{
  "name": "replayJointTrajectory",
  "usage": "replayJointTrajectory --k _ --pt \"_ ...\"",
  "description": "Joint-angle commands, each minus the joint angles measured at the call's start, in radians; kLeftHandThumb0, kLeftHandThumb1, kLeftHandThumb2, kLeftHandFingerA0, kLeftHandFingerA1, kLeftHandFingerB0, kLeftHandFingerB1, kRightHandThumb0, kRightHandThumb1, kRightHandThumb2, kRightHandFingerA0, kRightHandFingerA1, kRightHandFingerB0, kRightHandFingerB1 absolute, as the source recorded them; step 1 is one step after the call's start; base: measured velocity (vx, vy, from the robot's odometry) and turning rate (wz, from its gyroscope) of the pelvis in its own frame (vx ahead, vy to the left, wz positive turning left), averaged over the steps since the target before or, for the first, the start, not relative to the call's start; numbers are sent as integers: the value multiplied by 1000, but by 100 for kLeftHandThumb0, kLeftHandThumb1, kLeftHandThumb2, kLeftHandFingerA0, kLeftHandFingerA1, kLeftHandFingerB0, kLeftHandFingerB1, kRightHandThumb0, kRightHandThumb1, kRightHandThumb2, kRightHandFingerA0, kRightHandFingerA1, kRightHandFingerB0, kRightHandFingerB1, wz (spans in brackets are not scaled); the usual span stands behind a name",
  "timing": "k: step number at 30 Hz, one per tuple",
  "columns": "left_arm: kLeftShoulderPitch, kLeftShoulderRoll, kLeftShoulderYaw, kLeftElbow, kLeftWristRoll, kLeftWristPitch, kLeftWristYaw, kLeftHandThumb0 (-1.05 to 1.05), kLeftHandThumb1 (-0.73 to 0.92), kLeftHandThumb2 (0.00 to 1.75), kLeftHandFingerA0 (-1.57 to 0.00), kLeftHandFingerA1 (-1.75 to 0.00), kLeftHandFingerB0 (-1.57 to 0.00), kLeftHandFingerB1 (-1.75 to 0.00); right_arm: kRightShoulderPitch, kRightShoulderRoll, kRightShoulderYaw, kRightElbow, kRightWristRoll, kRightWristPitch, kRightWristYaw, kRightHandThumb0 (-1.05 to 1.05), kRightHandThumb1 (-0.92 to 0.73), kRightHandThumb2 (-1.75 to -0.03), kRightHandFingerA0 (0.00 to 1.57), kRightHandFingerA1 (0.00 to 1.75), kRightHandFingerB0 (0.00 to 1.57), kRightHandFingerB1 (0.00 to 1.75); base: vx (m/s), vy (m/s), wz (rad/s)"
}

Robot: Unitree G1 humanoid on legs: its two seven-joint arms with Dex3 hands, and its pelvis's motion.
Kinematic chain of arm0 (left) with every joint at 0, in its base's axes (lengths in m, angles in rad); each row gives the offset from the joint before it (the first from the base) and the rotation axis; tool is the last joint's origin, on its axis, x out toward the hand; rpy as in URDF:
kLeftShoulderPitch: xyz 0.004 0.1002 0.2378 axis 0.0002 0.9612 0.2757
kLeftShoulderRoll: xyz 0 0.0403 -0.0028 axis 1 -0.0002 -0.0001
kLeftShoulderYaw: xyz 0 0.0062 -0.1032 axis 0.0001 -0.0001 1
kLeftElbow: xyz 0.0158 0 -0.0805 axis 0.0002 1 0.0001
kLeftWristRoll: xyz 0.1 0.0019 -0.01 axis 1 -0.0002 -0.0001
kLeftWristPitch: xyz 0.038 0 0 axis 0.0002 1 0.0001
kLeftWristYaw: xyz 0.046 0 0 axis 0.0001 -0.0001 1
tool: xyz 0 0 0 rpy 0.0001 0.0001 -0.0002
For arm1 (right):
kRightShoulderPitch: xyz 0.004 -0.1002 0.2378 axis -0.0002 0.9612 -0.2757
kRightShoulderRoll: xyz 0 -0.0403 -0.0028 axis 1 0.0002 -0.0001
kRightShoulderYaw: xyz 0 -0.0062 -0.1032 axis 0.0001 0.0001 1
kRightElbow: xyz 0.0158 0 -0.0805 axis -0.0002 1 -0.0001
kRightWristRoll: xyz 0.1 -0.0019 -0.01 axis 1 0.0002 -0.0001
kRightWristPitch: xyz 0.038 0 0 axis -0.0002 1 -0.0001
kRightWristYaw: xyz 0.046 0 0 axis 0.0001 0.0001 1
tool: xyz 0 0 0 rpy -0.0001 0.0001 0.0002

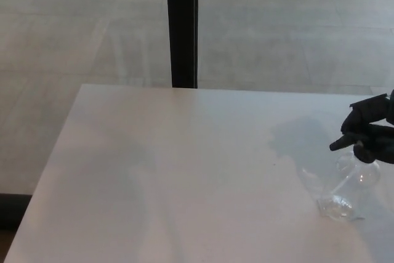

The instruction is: The robot uses its right hand to grab and lift the lid of the spray bottle kept in the middle of the desk and places the lid on the right side of the bottle

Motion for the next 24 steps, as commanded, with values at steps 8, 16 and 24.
replayJointTrajectory --k 8,16,24 --pt "17 20 -2 -4 -13 -17 -9 -57 71 62 -61 -57 -51 -44 32 47 -52 91 -188 -165 -385 -25 -76 -81 98 171 89 79 0 0 0" --pt "28 26 -32 2 16 -42 -6 -60 72 62 -61 -58 -46 -40 1 86 -173 73 -24 -137 -227 -22 -68 -88 92 170 85 86 0 0 0" --pt "53 35 -67 0 16 -71 -38 -62 58 96 -52 -64 -38 -54 -174 39 -311 73 77 31 -40 -25 -72 -72 87 170 89 70 0 0 0"
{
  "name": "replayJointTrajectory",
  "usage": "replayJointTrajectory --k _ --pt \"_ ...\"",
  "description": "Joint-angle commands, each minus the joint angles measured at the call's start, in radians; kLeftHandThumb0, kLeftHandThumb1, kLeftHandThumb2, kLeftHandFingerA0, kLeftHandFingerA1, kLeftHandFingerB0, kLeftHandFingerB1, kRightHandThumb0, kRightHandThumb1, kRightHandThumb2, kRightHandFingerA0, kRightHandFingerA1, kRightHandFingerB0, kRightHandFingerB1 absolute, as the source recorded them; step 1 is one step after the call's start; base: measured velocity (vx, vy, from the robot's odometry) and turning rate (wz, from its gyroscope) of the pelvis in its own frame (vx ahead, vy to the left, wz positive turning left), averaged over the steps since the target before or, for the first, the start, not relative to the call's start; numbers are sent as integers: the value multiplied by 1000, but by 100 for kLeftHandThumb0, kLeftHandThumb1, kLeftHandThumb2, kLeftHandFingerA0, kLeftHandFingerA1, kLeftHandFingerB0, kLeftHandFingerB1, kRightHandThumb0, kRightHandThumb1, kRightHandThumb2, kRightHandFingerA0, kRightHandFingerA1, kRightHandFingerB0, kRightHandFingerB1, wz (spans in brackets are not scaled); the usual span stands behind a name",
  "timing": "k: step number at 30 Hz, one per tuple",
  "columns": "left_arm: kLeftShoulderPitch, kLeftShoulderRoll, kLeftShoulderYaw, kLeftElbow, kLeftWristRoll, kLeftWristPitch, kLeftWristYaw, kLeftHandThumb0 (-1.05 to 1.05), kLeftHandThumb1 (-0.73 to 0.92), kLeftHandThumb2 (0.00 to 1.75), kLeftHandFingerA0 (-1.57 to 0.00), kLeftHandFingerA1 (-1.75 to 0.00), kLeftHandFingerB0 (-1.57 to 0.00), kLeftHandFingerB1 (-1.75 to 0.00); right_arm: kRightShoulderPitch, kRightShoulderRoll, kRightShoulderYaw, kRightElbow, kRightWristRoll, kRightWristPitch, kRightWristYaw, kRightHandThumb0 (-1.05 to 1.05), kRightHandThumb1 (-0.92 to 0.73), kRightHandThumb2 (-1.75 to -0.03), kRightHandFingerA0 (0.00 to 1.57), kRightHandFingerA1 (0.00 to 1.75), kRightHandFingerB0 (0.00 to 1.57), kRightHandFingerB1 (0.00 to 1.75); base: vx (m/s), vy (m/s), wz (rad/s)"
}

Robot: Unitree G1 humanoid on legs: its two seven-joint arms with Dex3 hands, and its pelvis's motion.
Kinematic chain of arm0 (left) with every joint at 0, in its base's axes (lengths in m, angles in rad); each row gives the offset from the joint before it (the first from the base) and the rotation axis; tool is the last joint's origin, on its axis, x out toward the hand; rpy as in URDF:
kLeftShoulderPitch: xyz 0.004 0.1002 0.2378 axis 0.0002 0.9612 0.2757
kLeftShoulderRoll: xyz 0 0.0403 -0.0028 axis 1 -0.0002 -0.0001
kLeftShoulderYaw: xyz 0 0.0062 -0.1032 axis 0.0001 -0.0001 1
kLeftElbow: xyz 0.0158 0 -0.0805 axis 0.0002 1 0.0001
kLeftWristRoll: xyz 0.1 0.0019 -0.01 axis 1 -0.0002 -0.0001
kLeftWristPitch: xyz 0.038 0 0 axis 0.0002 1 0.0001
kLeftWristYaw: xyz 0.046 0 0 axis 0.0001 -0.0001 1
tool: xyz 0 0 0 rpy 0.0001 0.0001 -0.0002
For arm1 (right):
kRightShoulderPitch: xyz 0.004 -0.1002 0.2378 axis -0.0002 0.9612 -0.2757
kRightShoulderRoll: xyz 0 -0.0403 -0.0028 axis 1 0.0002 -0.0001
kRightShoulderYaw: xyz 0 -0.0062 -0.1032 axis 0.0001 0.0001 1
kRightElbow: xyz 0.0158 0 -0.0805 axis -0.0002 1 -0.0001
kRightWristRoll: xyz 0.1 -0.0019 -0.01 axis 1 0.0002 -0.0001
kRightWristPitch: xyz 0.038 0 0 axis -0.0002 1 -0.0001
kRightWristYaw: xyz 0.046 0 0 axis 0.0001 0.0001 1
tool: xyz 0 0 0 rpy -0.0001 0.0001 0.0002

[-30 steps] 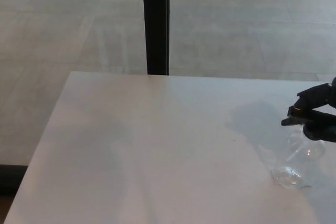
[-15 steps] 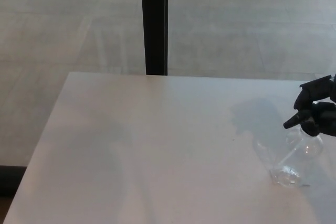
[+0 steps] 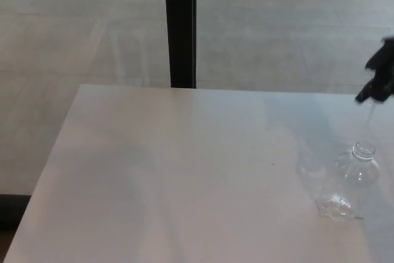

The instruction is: The robot uses its right hand to grab and lift the lid of the spray bottle kept in the middle of the desk and places the lid on the right side of the bottle

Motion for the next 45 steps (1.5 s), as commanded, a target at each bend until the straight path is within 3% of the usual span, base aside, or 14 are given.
replayJointTrajectory --k 1,4,5,6,8,9,13,19,22,32,35,41,44,45 --pt "11 27 -7 4 0 -31 -22 -60 58 95 -50 -63 -38 -54 -109 -39 -86 16 105 114 116 -24 -67 -76 92 161 91 70 0 0 0" --pt "13 28 2 13 -9 -25 -22 -62 57 94 -50 -62 -38 -53 -167 -54 -117 71 112 99 109 -25 -65 -79 91 164 93 74 0 0 0" --pt "13 27 3 14 -10 -28 -21 -60 70 61 -57 -53 -46 -40 -184 -62 -129 79 122 120 125 -25 -69 -78 89 166 92 74 0 0 0" --pt "12 26 5 15 -12 -27 -20 -62 55 94 -51 -63 -38 -54 -196 -68 -145 93 134 125 130 -26 -69 -78 85 168 91 76 0 0 0" --pt "13 25 8 18 -13 -23 -19 -59 70 61 -57 -53 -46 -41 -214 -74 -182 115 155 148 124 -25 -66 -78 86 166 93 79 0 0 0" --pt "12 25 3 15 -9 -25 -23 -60 58 94 -49 -62 -37 -53 -229 -81 -190 151 153 141 114 -24 -60 -87 93 159 94 78 0 0 0" --pt "7 26 1 17 -8 -20 -11 -57 71 61 -57 -51 -46 -40 -205 -48 -233 207 187 150 84 -21 -62 -86 98 152 94 76 0 0 0" --pt "8 20 12 11 -21 -23 -30 -58 56 95 -52 -66 -38 -55 0 15 -246 206 183 129 46 -23 -70 -67 96 154 96 68 0 0 0" --pt "8 19 15 17 -22 -25 -29 -59 70 61 -56 -55 -48 -42 109 51 -196 189 99 138 -19 -25 -69 -73 96 150 93 73 0 0 0" --pt "11 12 3 7 -14 -26 -28 -59 72 62 -56 -53 -46 -40 303 265 -144 267 75 208 -189 -30 -64 -77 100 145 97 72 0 0 0" --pt "3 6 5 18 -13 -24 -20 -58 57 94 -51 -63 -37 -54 310 319 -155 326 91 214 -230 -30 -64 -76 98 148 97 72 0 0 0" --pt "-1 7 8 23 -14 -25 -9 -59 70 61 -57 -53 -46 -40 320 357 -159 369 90 256 -264 -27 -66 -72 96 139 96 66 0 0 0" --pt "3 10 -2 24 -4 -33 -14 -61 56 95 -51 -63 -39 -54 322 369 -175 407 111 232 -300 -25 -67 -70 92 136 92 65 0 0 0" --pt "3 9 -1 23 -6 -34 -15 -60 70 62 -58 -54 -47 -41 321 372 -178 412 116 228 -306 -25 -67 -67 90 130 90 61 0 0 0"
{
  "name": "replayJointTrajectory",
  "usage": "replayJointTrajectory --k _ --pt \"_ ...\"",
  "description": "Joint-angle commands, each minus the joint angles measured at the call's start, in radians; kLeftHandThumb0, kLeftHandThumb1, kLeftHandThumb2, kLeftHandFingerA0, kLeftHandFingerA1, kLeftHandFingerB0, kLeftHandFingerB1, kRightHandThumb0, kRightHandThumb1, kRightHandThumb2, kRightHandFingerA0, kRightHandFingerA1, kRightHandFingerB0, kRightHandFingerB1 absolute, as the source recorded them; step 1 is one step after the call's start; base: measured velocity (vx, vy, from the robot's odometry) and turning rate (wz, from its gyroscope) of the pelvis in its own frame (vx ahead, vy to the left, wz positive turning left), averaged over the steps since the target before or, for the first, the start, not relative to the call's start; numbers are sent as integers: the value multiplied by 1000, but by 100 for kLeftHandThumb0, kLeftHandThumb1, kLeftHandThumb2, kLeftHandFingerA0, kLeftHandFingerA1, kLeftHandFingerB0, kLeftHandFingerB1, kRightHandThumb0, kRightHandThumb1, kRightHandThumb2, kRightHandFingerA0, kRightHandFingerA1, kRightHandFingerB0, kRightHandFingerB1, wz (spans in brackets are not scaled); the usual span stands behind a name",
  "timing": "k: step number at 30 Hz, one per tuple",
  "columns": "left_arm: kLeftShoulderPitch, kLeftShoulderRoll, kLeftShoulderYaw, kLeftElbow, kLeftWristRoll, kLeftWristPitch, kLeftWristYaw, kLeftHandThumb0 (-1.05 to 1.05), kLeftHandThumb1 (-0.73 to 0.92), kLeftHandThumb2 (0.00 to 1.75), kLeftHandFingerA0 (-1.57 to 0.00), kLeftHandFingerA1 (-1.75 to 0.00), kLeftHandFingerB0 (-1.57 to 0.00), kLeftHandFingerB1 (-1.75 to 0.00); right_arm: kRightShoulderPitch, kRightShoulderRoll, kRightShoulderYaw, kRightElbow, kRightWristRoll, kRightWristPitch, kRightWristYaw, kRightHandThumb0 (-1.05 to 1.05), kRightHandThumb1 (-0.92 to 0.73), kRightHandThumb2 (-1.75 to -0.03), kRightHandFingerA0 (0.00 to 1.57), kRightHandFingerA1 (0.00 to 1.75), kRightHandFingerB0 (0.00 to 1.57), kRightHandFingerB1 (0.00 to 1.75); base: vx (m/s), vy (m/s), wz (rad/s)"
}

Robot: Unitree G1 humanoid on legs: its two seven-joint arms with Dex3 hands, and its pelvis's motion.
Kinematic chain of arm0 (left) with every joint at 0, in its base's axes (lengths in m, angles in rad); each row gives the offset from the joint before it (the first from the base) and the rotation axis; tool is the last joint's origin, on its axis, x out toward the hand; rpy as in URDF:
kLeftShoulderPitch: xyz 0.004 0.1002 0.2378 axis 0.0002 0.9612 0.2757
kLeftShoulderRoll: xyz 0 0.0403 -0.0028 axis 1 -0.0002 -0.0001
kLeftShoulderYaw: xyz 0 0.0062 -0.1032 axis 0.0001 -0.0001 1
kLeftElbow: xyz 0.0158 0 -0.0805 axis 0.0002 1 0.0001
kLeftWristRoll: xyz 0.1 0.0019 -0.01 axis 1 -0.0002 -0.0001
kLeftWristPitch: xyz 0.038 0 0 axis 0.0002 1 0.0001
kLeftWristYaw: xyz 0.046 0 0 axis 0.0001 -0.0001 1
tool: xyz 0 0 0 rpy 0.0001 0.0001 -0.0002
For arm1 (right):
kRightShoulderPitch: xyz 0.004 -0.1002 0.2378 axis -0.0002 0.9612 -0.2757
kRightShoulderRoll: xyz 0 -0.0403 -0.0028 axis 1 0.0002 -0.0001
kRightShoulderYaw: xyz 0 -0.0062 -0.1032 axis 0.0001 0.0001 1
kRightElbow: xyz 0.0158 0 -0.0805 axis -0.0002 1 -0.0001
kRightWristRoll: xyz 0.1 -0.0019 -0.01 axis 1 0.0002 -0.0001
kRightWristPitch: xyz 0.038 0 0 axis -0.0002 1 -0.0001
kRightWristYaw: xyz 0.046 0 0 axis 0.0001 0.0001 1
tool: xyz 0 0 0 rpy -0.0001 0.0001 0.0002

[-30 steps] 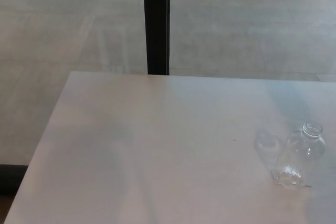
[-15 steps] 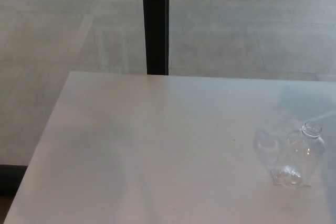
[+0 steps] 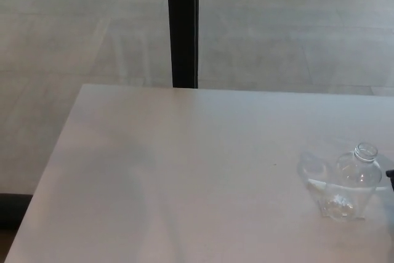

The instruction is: The robot uses its right hand to grab and lift the lid of the spray bottle kept in the middle of the desk and places the lid on the right side of the bottle

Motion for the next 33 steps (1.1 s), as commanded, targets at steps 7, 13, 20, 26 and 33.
replayJointTrajectory --k 7,13,20,26,33 --pt "10 8 0 -10 -6 -29 5 -58 72 62 -59 -56 -46 -40 2 -51 54 76 -43 100 -32 -66 -59 -92 80 86 28 47 0 0 0" --pt "1 6 9 14 -9 -13 12 -60 69 61 -59 -53 -49 -40 5 -112 118 72 -48 146 34 -74 -74 -62 9 39 8 24 0 0 0" --pt "0 3 13 15 -13 -9 10 -56 70 61 -59 -54 -48 -40 27 -148 96 -16 16 154 114 -105 -64 -102 0 14 0 2 0 0 0" --pt "2 1 8 13 -10 -7 14 -59 70 62 -59 -53 -48 -40 84 -213 -9 -124 124 142 231 -105 -62 -100 0 12 0 6 0 0 0" --pt "5 11 12 6 -13 -12 10 -59 69 61 -60 -57 -52 -42 183 -315 -363 -197 303 159 290 -85 -54 -90 0 18 10 20 0 0 0"
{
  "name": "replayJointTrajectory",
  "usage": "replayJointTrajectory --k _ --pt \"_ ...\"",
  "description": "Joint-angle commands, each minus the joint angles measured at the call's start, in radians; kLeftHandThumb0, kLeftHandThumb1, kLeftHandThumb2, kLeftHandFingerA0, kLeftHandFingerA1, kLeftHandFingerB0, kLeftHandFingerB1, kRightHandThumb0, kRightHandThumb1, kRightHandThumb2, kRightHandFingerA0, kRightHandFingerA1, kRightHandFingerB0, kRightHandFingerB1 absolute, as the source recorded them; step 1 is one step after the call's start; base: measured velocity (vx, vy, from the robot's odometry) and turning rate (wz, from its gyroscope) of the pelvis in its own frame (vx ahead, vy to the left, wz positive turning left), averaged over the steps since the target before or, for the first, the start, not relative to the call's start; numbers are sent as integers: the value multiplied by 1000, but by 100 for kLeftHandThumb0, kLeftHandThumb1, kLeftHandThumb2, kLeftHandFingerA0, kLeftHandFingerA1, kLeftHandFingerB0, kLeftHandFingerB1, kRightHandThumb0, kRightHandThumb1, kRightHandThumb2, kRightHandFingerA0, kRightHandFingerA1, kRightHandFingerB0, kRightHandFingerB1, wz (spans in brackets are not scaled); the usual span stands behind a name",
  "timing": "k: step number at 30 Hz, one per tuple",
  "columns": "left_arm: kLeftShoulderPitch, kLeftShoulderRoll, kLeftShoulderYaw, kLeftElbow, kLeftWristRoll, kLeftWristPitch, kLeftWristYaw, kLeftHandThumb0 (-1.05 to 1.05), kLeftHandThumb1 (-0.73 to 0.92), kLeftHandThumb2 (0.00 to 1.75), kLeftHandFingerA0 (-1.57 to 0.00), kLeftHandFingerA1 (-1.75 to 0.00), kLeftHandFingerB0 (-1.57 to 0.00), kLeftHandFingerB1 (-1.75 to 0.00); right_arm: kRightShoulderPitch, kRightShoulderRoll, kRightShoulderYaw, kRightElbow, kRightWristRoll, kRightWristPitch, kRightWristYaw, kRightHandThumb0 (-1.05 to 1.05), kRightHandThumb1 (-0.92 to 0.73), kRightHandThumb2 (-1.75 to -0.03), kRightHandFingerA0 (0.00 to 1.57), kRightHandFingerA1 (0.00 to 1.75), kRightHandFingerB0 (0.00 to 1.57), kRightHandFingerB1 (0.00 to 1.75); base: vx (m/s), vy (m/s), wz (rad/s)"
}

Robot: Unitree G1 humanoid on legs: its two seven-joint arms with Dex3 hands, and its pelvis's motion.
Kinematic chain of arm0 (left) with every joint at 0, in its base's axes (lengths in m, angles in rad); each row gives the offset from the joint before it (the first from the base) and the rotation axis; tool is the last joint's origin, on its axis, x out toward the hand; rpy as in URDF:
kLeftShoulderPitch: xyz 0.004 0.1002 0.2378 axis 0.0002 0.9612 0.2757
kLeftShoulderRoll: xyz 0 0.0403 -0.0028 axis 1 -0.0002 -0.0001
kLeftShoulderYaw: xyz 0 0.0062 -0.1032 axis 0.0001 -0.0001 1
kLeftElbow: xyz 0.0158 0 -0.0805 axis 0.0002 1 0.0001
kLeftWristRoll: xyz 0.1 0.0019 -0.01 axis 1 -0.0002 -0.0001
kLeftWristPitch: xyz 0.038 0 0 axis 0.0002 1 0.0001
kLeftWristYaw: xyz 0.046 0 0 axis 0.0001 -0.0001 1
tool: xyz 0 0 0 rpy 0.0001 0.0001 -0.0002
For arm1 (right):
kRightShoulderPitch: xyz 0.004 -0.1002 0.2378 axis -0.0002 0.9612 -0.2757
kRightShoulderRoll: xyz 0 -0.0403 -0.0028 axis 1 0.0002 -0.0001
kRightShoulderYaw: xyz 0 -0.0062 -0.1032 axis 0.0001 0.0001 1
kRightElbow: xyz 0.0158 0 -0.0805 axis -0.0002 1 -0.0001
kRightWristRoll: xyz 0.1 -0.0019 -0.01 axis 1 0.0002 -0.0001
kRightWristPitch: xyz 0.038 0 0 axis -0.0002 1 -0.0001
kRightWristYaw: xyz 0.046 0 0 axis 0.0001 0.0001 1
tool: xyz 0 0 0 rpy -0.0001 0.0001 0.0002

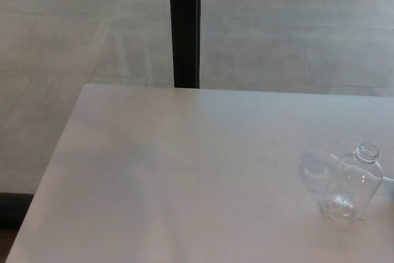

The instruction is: The robot uses its right hand to grab and lift the lid of the spray bottle kept in the middle of the desk and places the lid on the right side of the bottle

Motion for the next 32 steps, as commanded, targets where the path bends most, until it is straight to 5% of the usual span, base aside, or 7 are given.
replayJointTrajectory --k 1,4,8,10,20,29,32 --pt "-3 16 7 6 -10 -11 9 -59 69 61 -60 -57 -52 -42 76 -92 -275 -32 192 27 90 -85 -54 -90 0 18 10 20 0 0 0" --pt "0 17 -1 -1 -3 -19 4 -60 55 95 -53 -65 -41 -55 67 -135 -468 94 265 34 55 -85 -54 -91 57 91 7 46 0 0 0" --pt "-3 18 -7 -6 2 -20 6 -59 71 61 -57 -52 -46 -40 37 -97 -674 243 355 67 -89 -67 -54 -86 12 54 9 43 0 0 0" --pt "-4 19 -9 -4 5 -24 1 -62 57 95 -51 -62 -39 -54 30 -71 -747 302 379 70 -165 -64 -53 -86 13 54 8 43 0 0 0" --pt "-14 27 -5 -2 1 -20 -2 -59 72 62 -56 -51 -44 -39 3 124 -928 576 520 16 -310 -51 -70 -60 48 119 13 38 0 0 0" --pt "-12 24 9 1 -12 -9 2 -61 71 62 -56 -53 -44 -42 76 224 -894 698 484 -106 -241 -55 -72 -61 56 106 11 40 0 0 0" --pt "-13 24 18 4 -21 5 4 -60 71 62 -55 -53 -44 -42 91 227 -868 729 473 -104 -216 -35 -57 -108 65 97 0 52 0 0 0"
